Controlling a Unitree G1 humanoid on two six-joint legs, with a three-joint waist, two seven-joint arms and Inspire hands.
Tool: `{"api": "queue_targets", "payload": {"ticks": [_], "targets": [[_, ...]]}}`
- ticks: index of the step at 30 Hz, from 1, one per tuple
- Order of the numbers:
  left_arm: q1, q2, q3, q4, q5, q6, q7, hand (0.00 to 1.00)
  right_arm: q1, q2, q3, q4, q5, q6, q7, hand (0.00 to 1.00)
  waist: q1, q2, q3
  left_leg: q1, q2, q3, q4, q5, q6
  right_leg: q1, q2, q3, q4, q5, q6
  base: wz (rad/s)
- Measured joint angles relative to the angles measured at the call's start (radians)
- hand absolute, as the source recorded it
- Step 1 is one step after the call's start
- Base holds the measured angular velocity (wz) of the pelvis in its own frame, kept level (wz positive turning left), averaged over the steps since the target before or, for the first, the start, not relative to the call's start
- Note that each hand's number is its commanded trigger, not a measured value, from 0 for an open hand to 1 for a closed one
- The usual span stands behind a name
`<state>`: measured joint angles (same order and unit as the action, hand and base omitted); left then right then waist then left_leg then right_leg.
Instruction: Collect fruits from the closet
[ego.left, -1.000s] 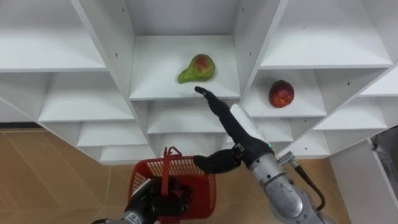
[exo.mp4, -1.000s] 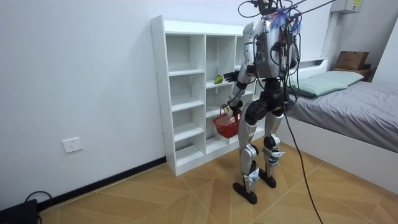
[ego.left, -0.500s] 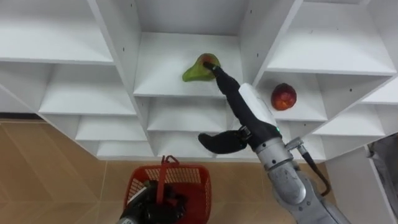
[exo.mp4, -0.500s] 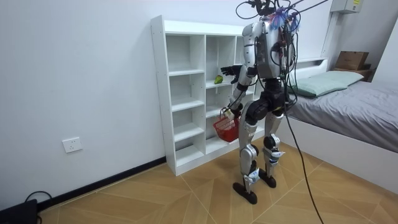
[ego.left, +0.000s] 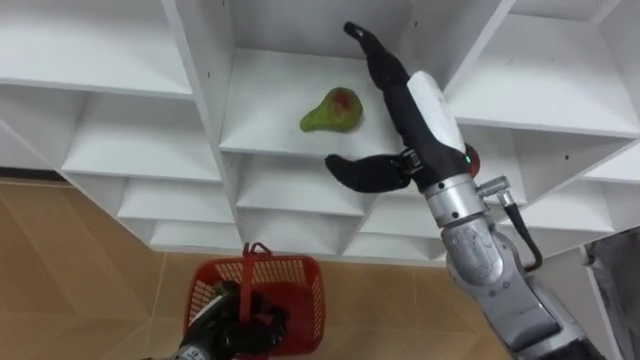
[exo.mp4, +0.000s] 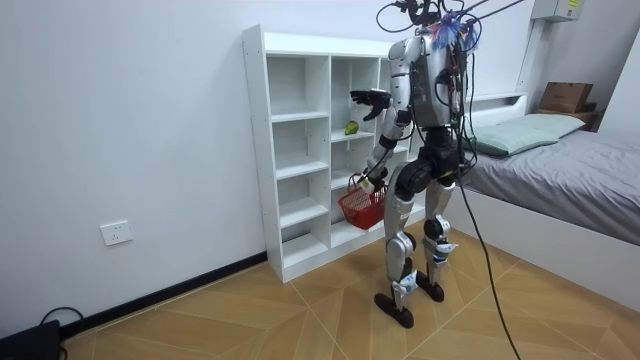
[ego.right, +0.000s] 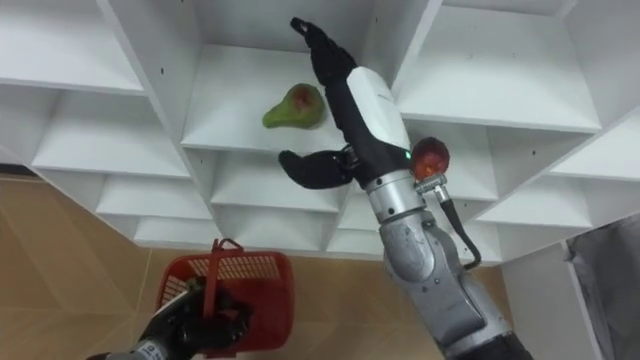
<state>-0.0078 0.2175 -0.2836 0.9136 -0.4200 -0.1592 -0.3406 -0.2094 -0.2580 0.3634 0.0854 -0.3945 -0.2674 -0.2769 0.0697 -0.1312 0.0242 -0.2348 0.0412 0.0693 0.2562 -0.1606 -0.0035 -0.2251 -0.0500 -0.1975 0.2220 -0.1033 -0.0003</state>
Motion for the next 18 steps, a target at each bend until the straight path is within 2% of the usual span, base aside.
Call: {"api": "queue_targets", "payload": {"ticks": [4, 7, 11, 15, 18], "targets": [[-0.001, 0.007, 0.006, 0.001, 0.001, 0.001, -0.004, 1.00, -0.029, -0.001, 0.000, 0.000, -0.003, -0.003, -0.016, 0.00, 0.021, -0.015, 0.0001, -0.002, 0.000, -0.008, 0.002, -0.001, -0.001, 0.000, 0.000, -0.005, 0.001, 0.000, 0.000, 0.03], [-0.001, 0.014, 0.007, 0.009, 0.017, 0.002, -0.004, 1.00, -0.046, -0.003, 0.000, 0.002, -0.002, -0.004, -0.017, 0.00, 0.023, -0.019, 0.0011, -0.007, -0.001, -0.017, 0.005, 0.000, -0.001, 0.002, -0.001, -0.016, 0.001, 0.000, 0.000, 0.11], [-0.001, 0.020, 0.007, 0.011, 0.041, 0.010, -0.003, 1.00, -0.055, -0.019, 0.000, 0.023, 0.000, -0.003, -0.016, 0.00, 0.023, -0.018, 0.0016, -0.015, -0.001, -0.020, 0.013, -0.001, -0.001, 0.002, -0.004, -0.027, 0.001, 0.000, 0.000, 0.06], [-0.005, 0.034, 0.007, 0.011, 0.042, 0.024, -0.005, 1.00, -0.078, -0.025, 0.000, 0.063, 0.043, 0.009, 0.016, 0.00, 0.020, -0.011, 0.0065, -0.023, -0.001, -0.025, 0.016, -0.001, -0.001, 0.002, -0.004, -0.031, 0.001, 0.001, -0.001, 0.03], [-0.010, 0.041, 0.007, 0.017, 0.041, 0.038, -0.024, 1.00, -0.094, -0.055, 0.001, 0.089, 0.058, 0.008, 0.059, 0.00, 0.024, -0.010, 0.0077, -0.026, -0.001, -0.032, 0.015, 0.000, -0.003, 0.003, -0.003, -0.035, 0.000, 0.001, -0.001, 0.07]]}}
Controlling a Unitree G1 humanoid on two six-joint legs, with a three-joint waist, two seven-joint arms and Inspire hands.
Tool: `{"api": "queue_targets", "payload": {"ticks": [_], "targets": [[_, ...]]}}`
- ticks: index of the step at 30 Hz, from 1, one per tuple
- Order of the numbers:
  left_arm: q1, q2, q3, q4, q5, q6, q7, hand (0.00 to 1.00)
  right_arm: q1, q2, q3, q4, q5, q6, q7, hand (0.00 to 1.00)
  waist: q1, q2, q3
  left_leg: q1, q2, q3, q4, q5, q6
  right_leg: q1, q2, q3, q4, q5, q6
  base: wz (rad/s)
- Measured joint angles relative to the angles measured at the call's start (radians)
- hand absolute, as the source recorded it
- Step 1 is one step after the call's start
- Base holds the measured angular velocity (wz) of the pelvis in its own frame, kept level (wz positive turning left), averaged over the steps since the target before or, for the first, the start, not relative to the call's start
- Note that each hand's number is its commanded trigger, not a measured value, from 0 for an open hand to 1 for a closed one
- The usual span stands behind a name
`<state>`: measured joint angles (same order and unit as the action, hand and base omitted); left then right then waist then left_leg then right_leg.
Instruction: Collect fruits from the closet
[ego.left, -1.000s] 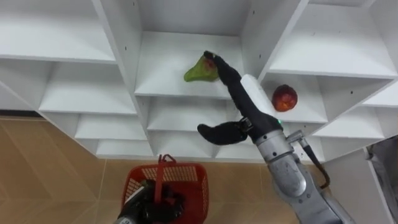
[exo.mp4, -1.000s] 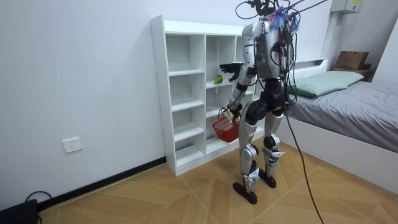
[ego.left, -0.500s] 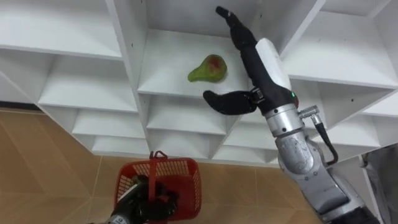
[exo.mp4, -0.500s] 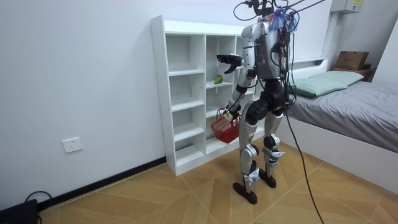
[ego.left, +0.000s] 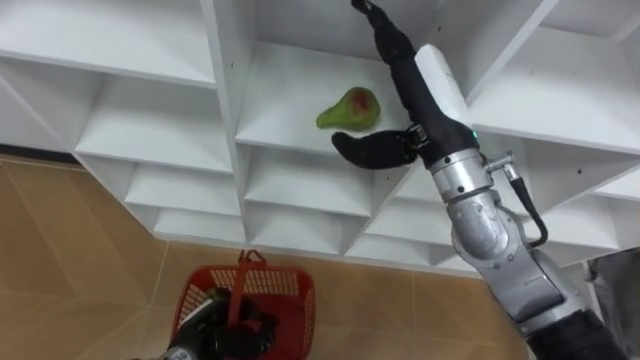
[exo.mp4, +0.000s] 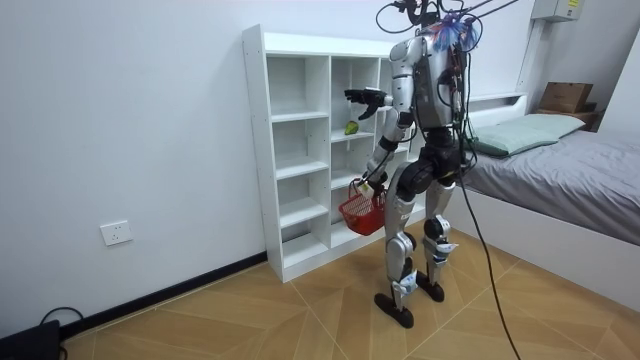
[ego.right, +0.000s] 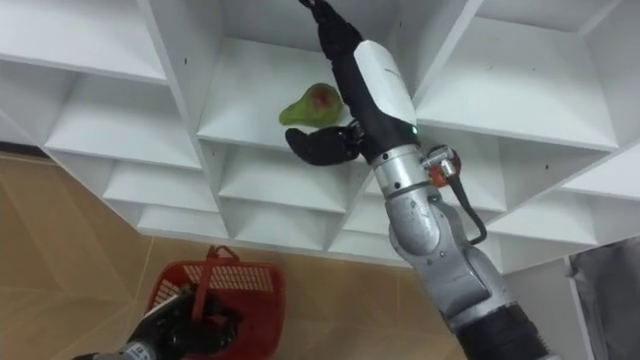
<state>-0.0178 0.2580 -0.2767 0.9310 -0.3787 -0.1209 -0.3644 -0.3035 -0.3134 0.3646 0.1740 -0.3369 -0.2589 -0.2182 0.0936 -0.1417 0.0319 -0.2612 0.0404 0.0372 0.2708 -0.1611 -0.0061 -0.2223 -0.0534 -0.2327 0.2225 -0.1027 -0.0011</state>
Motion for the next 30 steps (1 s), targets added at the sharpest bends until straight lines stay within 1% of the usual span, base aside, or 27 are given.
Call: {"api": "queue_targets", "payload": {"ticks": [1, 4, 5, 8, 10, 12, 15, 17, 20, 21, 24, 30], "targets": [[0.000, 0.000, 0.000, 0.000, -0.001, 0.008, -0.002, 1.00, -0.011, -0.015, 0.003, 0.024, 0.019, 0.002, 0.016, 0.00, 0.004, -0.001, 0.0004, 0.000, 0.000, 0.000, 0.000, 0.000, 0.000, 0.000, 0.000, 0.001, 0.000, 0.000, 0.000, 0.00], [-0.005, 0.000, -0.002, 0.000, -0.004, 0.014, -0.004, 1.00, -0.040, -0.035, 0.009, 0.089, 0.055, 0.021, 0.052, 0.00, 0.012, -0.010, 0.0038, 0.000, 0.000, 0.000, 0.000, 0.001, 0.000, 0.000, 0.000, 0.005, 0.001, 0.000, 0.000, 0.00], [-0.007, 0.000, -0.002, 0.000, -0.004, 0.014, -0.006, 1.00, -0.042, -0.036, 0.009, 0.098, 0.061, 0.026, 0.059, 0.00, 0.014, -0.013, 0.0044, 0.000, 0.000, 0.000, 0.000, 0.001, 0.000, 0.000, 0.000, 0.005, 0.001, 0.000, 0.000, 0.00], [-0.017, 0.002, -0.002, 0.001, -0.003, 0.014, -0.013, 1.00, -0.056, -0.035, 0.009, 0.137, 0.061, 0.040, 0.091, 0.00, 0.023, -0.028, 0.0109, -0.002, 0.000, -0.002, 0.002, 0.001, 0.000, 0.000, -0.001, 0.003, 0.001, 0.000, 0.000, 0.03], [-0.027, 0.012, -0.007, 0.008, -0.001, 0.014, -0.020, 1.00, -0.071, -0.035, 0.009, 0.185, 0.061, 0.040, 0.105, 0.00, 0.021, -0.044, 0.0115, -0.010, -0.001, -0.013, 0.004, 0.001, 0.000, -0.003, -0.002, -0.014, 0.001, 0.000, 0.000, 0.12], [-0.031, 0.018, -0.017, 0.012, -0.001, 0.015, -0.022, 1.00, -0.077, -0.035, 0.010, 0.214, 0.062, 0.043, 0.112, 0.00, 0.028, -0.050, 0.0111, -0.012, -0.002, -0.015, 0.005, 0.001, 0.000, -0.003, -0.003, -0.017, 0.001, 0.000, 0.000, 0.07], [-0.032, 0.023, -0.020, 0.013, 0.005, 0.016, -0.025, 1.00, -0.095, -0.035, 0.009, 0.248, 0.061, 0.043, 0.128, 0.00, 0.039, -0.051, 0.0116, -0.014, -0.004, -0.016, 0.011, 0.001, 0.000, -0.005, -0.005, -0.018, 0.001, 0.000, 0.000, 0.01], [-0.037, 0.028, -0.020, 0.013, 0.020, 0.022, -0.032, 1.00, -0.115, -0.035, 0.010, 0.278, 0.060, 0.045, 0.141, 0.00, 0.040, -0.051, 0.0116, -0.020, -0.003, -0.017, 0.017, 0.001, 0.000, -0.006, -0.005, -0.017, 0.001, 0.000, 0.000, 0.05], [-0.043, 0.029, -0.018, 0.013, 0.023, 0.031, -0.034, 1.00, -0.141, -0.035, 0.010, 0.327, 0.039, 0.057, 0.146, 0.00, 0.047, -0.051, 0.0117, -0.027, -0.003, -0.021, 0.022, 0.000, 0.000, -0.007, -0.004, -0.020, 0.001, 0.000, 0.000, 0.06], [-0.044, 0.030, -0.016, 0.013, 0.023, 0.034, -0.034, 1.00, -0.152, -0.035, 0.010, 0.342, 0.022, 0.065, 0.146, 0.00, 0.049, -0.050, 0.0121, -0.028, -0.003, -0.023, 0.023, 0.000, 0.000, -0.007, -0.005, -0.022, 0.001, 0.000, 0.000, 0.05], [-0.044, 0.031, -0.013, 0.013, 0.023, 0.037, -0.034, 1.00, -0.174, -0.035, 0.010, 0.381, 0.010, 0.065, 0.145, 0.00, 0.051, -0.050, 0.0125, -0.035, -0.003, -0.031, 0.034, 0.000, 0.000, -0.005, -0.007, -0.044, 0.001, 0.001, -0.001, 0.08], [-0.042, 0.029, -0.014, 0.013, 0.023, 0.038, -0.031, 1.00, -0.196, -0.035, 0.009, 0.433, 0.012, 0.064, 0.130, 0.00, 0.052, -0.050, 0.0125, -0.042, -0.009, -0.043, 0.040, 0.002, 0.003, -0.005, -0.012, -0.056, 0.005, 0.001, -0.001, 0.07]]}}
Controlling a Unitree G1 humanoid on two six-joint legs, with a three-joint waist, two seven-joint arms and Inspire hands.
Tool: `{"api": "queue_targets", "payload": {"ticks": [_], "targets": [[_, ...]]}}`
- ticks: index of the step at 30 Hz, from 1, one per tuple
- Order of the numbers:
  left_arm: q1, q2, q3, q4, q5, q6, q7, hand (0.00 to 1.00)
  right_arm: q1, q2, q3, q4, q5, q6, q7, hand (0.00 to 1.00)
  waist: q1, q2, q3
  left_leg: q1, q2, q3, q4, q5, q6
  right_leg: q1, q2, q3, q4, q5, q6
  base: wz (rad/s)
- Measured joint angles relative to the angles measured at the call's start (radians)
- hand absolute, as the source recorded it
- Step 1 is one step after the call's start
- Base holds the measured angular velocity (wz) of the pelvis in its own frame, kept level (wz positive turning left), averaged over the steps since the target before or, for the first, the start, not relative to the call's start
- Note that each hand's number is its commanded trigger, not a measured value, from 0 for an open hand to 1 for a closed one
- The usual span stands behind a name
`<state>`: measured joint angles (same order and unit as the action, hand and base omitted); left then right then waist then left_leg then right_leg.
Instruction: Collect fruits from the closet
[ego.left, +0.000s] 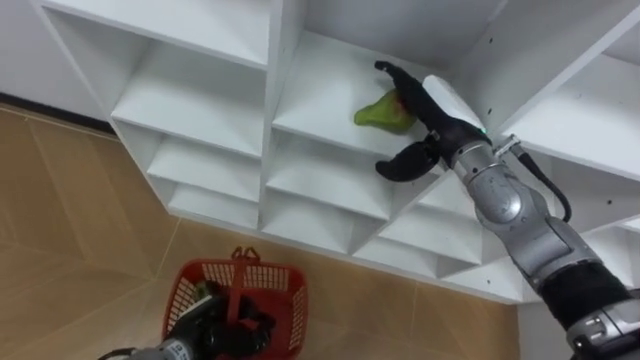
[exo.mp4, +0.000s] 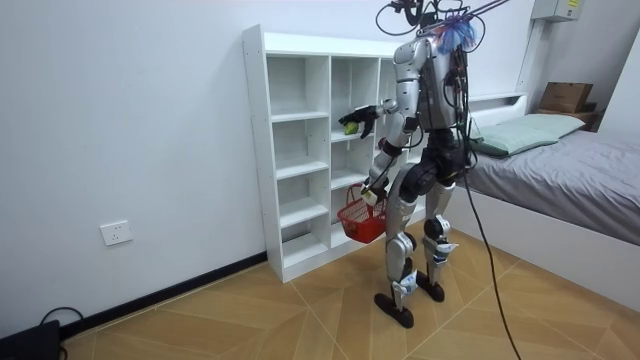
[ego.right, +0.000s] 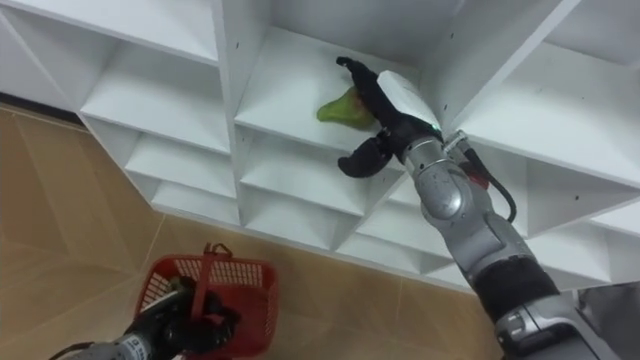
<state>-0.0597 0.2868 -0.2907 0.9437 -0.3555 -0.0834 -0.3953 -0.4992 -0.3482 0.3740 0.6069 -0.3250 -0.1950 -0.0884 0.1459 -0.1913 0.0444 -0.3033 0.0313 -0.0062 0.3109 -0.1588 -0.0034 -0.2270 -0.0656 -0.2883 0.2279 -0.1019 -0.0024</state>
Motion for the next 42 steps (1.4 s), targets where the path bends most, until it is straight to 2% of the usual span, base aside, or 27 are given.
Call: {"api": "queue_targets", "payload": {"ticks": [14, 24, 32, 37, 39, 40, 41, 42], "targets": [[0.000, -0.014, 0.005, -0.002, 0.034, 0.004, 0.010, 1.00, -0.034, 0.000, -0.003, 0.006, 0.004, 0.021, -0.034, 0.00, 0.002, -0.001, -0.0005, 0.001, -0.005, -0.001, 0.004, 0.002, 0.003, 0.001, -0.004, 0.000, 0.001, 0.000, 0.001, 0.00], [0.001, -0.005, 0.000, -0.002, 0.034, 0.004, 0.012, 1.00, -0.077, 0.000, -0.002, 0.082, 0.018, 0.010, -0.020, 0.00, 0.004, -0.001, -0.0001, 0.000, -0.005, -0.002, -0.003, 0.003, 0.004, 0.002, -0.004, 0.002, 0.001, 0.001, 0.001, 0.00], [0.000, -0.003, 0.002, 0.000, 0.034, 0.004, 0.011, 1.00, -0.094, -0.002, -0.004, 0.135, 0.090, 0.010, 0.021, 0.00, 0.024, -0.010, 0.0063, 0.001, -0.007, -0.004, -0.003, 0.005, 0.003, 0.002, -0.003, 0.010, 0.001, 0.001, 0.002, 0.00], [0.003, 0.001, 0.010, 0.000, 0.035, 0.015, 0.010, 1.00, -0.102, -0.003, -0.005, 0.184, 0.089, 0.027, 0.049, 0.00, 0.040, -0.010, 0.0084, -0.002, -0.008, -0.009, -0.006, 0.006, 0.004, 0.000, -0.003, 0.008, 0.000, 0.001, 0.002, 0.01], [0.003, 0.000, 0.014, -0.001, 0.036, 0.019, 0.008, 1.00, -0.103, -0.003, -0.005, 0.185, 0.089, 0.029, 0.051, 0.28, 0.039, -0.010, 0.0084, -0.002, -0.008, -0.010, -0.007, 0.005, 0.004, 0.000, -0.003, 0.007, -0.001, 0.001, 0.002, 0.02], [0.002, 0.000, 0.014, -0.001, 0.037, 0.020, 0.006, 1.00, -0.106, -0.004, -0.006, 0.185, 0.089, 0.032, 0.057, 0.51, 0.038, -0.010, 0.0083, -0.002, -0.008, -0.010, -0.007, 0.005, 0.004, 0.000, -0.003, 0.006, -0.002, 0.001, 0.002, 0.00], [0.001, 0.000, 0.014, -0.001, 0.040, 0.020, 0.004, 1.00, -0.107, -0.004, -0.005, 0.185, 0.089, 0.033, 0.059, 0.55, 0.038, -0.010, 0.0082, -0.002, -0.008, -0.010, -0.008, 0.005, 0.004, 0.000, -0.003, 0.004, -0.003, 0.001, 0.002, 0.00], [0.000, 0.000, 0.016, -0.002, 0.045, 0.023, -0.002, 1.00, -0.108, -0.004, -0.006, 0.185, 0.089, 0.034, 0.060, 0.64, 0.036, -0.010, 0.0082, -0.004, -0.008, -0.012, -0.007, 0.006, 0.004, 0.001, -0.003, 0.000, -0.005, 0.002, 0.003, 0.00]]}}
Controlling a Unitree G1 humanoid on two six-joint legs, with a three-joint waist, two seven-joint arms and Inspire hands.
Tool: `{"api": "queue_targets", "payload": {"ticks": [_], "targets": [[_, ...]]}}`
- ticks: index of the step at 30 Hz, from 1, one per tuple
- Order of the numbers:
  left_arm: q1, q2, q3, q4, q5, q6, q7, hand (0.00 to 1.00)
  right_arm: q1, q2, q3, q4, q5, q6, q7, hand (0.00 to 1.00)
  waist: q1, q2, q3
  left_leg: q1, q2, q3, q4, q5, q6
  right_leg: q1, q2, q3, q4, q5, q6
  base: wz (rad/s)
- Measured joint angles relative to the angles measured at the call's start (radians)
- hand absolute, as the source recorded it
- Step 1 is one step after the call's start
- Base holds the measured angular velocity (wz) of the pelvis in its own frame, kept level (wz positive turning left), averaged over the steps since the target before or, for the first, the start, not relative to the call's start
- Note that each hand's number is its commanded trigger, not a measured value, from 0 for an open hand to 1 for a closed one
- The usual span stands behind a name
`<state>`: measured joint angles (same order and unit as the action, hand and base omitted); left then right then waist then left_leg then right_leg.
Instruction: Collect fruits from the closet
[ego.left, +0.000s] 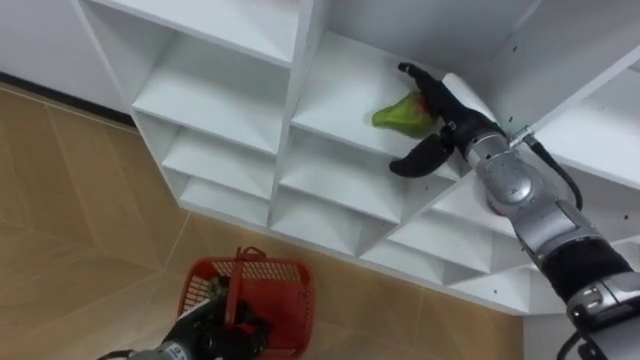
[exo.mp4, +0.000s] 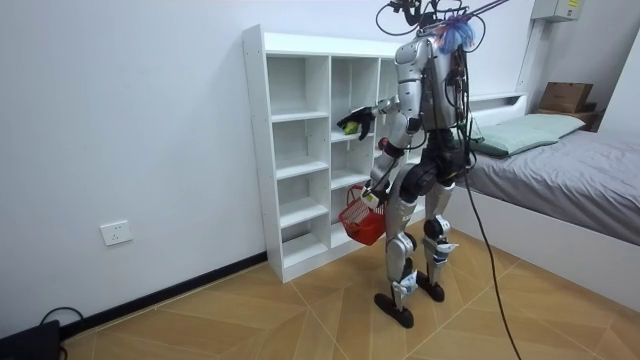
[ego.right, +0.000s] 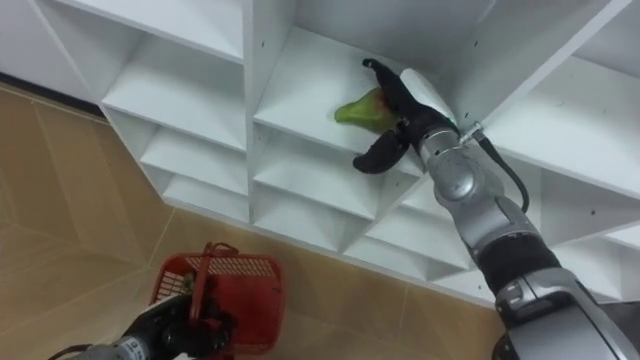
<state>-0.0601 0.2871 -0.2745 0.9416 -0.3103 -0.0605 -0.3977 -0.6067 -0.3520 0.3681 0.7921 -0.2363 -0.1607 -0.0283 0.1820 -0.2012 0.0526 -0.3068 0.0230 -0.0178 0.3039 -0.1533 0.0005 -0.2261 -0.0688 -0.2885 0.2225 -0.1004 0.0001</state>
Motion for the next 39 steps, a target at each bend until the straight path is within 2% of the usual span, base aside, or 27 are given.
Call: {"api": "queue_targets", "payload": {"ticks": [2, 6, 17, 21, 29, 33, 37, 39], "targets": [[-0.003, 0.000, 0.001, 0.000, 0.000, 0.004, -0.005, 1.00, 0.000, -0.001, 0.000, 0.000, -0.007, 0.000, 0.009, 1.00, -0.001, 0.000, -0.0001, -0.001, 0.000, -0.001, 0.000, 0.000, 0.000, 0.000, 0.000, -0.001, 0.000, 0.000, 0.000, 0.00], [-0.011, -0.001, 0.003, 0.000, 0.000, 0.016, -0.006, 1.00, 0.004, -0.006, 0.005, -0.005, -0.092, -0.014, 0.001, 1.00, 0.000, 0.000, -0.0006, -0.001, 0.000, -0.001, 0.003, 0.001, -0.001, 0.001, 0.001, -0.001, 0.000, 0.001, 0.000, 0.00], [-0.016, -0.002, 0.005, -0.002, -0.001, 0.018, -0.007, 1.00, 0.005, -0.010, -0.001, -0.005, -0.063, -0.013, 0.026, 1.00, 0.007, 0.001, -0.0030, 0.004, 0.001, -0.002, 0.005, 0.014, -0.002, 0.007, 0.002, -0.001, 0.000, 0.016, -0.006, 0.00], [-0.015, -0.006, 0.003, -0.002, -0.001, 0.018, -0.007, 1.00, 0.004, -0.011, -0.020, 0.006, -0.047, 0.011, 0.023, 1.00, 0.019, 0.005, -0.0046, 0.001, 0.001, -0.003, 0.005, 0.017, -0.001, 0.006, 0.001, -0.001, 0.001, 0.018, -0.006, 0.02], [-0.014, -0.005, -0.001, -0.001, 0.000, 0.019, -0.007, 1.00, 0.002, -0.011, -0.035, 0.021, -0.042, 0.009, 0.042, 1.00, 0.023, 0.009, -0.0065, 0.001, 0.000, -0.003, 0.003, 0.021, 0.000, 0.006, 0.001, -0.003, 0.000, 0.017, -0.006, 0.01], [-0.014, -0.007, -0.004, 0.000, -0.001, 0.019, -0.007, 1.00, 0.001, -0.010, -0.036, 0.019, -0.038, 0.010, 0.053, 1.00, 0.021, 0.020, -0.0094, 0.003, 0.000, -0.006, 0.002, 0.021, 0.000, 0.009, 0.001, 0.000, 0.000, 0.018, -0.005, 0.00], [-0.013, -0.021, -0.002, 0.003, -0.001, 0.019, -0.007, 1.00, 0.003, -0.009, -0.038, 0.009, -0.038, 0.011, 0.054, 1.00, 0.019, 0.035, -0.0093, 0.005, -0.001, -0.007, 0.002, 0.021, 0.000, 0.012, 0.000, -0.001, -0.001, 0.017, -0.005, 0.00], [-0.012, -0.025, -0.003, 0.003, -0.001, 0.019, -0.007, 1.00, 0.015, -0.005, -0.039, -0.018, -0.039, 0.023, 0.052, 1.00, 0.016, 0.039, -0.0096, 0.005, 0.000, -0.007, 0.002, 0.021, 0.000, 0.012, 0.001, -0.001, -0.002, 0.017, -0.005, 0.00]]}}
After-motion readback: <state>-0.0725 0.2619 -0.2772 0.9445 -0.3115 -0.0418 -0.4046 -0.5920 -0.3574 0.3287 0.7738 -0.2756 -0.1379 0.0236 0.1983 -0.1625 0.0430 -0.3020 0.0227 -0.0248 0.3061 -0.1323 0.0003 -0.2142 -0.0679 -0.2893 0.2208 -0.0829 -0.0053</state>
